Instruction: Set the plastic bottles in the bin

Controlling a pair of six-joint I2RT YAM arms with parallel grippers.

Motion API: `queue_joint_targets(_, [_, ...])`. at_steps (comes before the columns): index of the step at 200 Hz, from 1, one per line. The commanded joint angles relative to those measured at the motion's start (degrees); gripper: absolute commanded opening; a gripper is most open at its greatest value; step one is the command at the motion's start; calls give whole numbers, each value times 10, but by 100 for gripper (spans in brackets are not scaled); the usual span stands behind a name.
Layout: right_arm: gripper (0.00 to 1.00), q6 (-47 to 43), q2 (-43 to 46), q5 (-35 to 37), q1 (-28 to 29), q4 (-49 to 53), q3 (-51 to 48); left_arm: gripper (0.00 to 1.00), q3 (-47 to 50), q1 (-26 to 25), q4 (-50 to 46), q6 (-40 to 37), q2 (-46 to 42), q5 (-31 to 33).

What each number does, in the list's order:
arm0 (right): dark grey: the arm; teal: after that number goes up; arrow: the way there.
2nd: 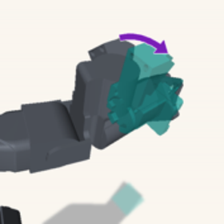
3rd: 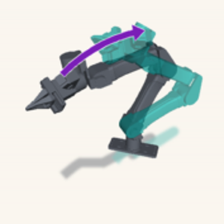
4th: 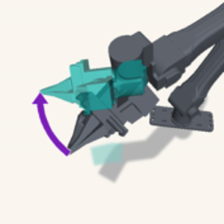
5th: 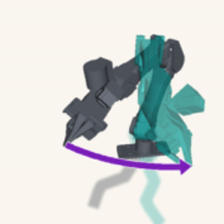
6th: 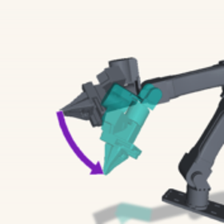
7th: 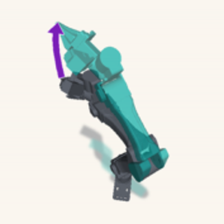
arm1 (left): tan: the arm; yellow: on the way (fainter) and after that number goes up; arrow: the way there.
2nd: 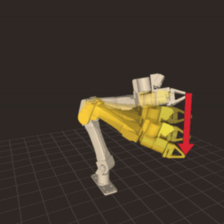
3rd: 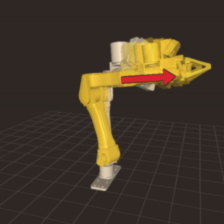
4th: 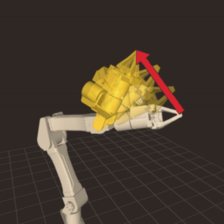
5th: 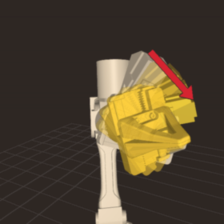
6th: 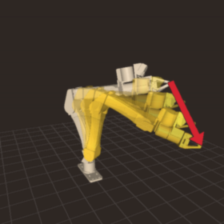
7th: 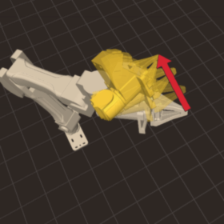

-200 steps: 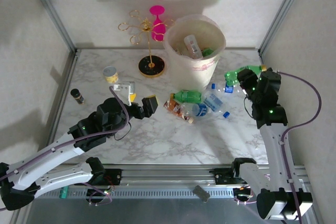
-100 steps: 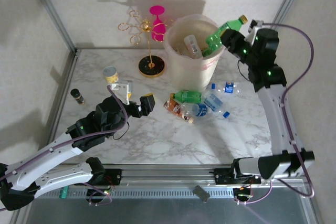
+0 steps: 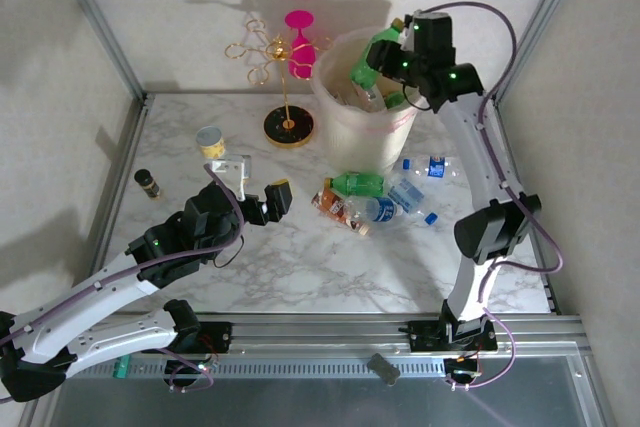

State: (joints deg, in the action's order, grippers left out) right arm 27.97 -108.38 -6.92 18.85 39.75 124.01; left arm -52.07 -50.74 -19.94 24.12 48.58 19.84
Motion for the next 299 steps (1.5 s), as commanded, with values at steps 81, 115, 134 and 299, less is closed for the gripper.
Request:
queue_joint_targets(81, [56,-52,-119,27,41,61,68,100,6,11,-5,-6,-13,2])
queue_joint_targets(115, [59,-54,-132,10,45,41,71,100,8,12,-4,-1,-15,-1])
queue_joint_targets(134, [63,-58,-131,-3,50,30,77,100,7,12,-2,0,-16,-1])
queue_joint_targets(299, [81,-18,231,39,50,-98,-240,100,41,12,11,132,-54,-13])
